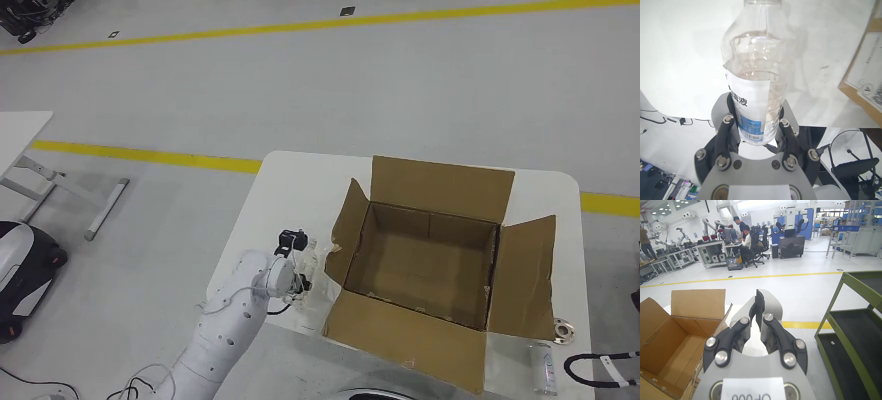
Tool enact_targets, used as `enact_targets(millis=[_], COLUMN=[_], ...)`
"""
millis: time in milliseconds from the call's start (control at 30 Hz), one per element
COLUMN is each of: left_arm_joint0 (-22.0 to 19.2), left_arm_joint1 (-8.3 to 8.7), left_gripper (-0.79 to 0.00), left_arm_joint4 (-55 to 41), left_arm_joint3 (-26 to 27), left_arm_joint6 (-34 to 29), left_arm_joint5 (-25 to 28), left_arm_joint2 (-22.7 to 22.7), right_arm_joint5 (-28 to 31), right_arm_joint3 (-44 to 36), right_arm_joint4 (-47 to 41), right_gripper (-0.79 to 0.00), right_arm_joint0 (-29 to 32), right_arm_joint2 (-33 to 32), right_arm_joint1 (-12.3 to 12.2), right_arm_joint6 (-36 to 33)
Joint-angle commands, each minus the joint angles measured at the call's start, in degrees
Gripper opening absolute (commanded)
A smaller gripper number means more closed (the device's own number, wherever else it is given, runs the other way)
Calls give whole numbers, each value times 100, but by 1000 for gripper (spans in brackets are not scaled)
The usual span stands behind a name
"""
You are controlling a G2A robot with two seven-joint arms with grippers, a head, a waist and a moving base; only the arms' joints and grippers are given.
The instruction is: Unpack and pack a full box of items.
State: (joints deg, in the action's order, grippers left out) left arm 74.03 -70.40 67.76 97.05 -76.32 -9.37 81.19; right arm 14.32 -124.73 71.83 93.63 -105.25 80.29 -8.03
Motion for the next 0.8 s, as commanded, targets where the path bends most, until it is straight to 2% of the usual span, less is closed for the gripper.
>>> enact_targets(millis=[0, 133, 367, 633, 767], left_arm_joint0=[247, 652, 955, 316, 302], left_arm_joint1=[23, 62, 94, 88, 87], left_gripper=[-785, -785, -785, -785, -785], left_arm_joint4=[-111, -176, -277, -1131, -1180], left_arm_joint3=[715, 2003, 3662, 3759, 3759], left_arm_joint6=[-60, -27, 24, 513, 531], left_arm_joint5=[-57, -194, -300, 3, 7], left_arm_joint2=[199, 608, 1067, 948, 928], right_arm_joint5=[0, 0, 0, 0, 0], right_arm_joint3=[0, 0, 0, 0, 0], right_arm_joint4=[0, 0, 0, 0, 0], right_gripper=[-785, -785, -785, -785, -785], right_arm_joint0=[0, 0, 0, 0, 0], right_arm_joint2=[0, 0, 0, 0, 0], right_arm_joint1=[0, 0, 0, 0, 0], right_arm_joint6=[0, 0, 0, 0, 0])
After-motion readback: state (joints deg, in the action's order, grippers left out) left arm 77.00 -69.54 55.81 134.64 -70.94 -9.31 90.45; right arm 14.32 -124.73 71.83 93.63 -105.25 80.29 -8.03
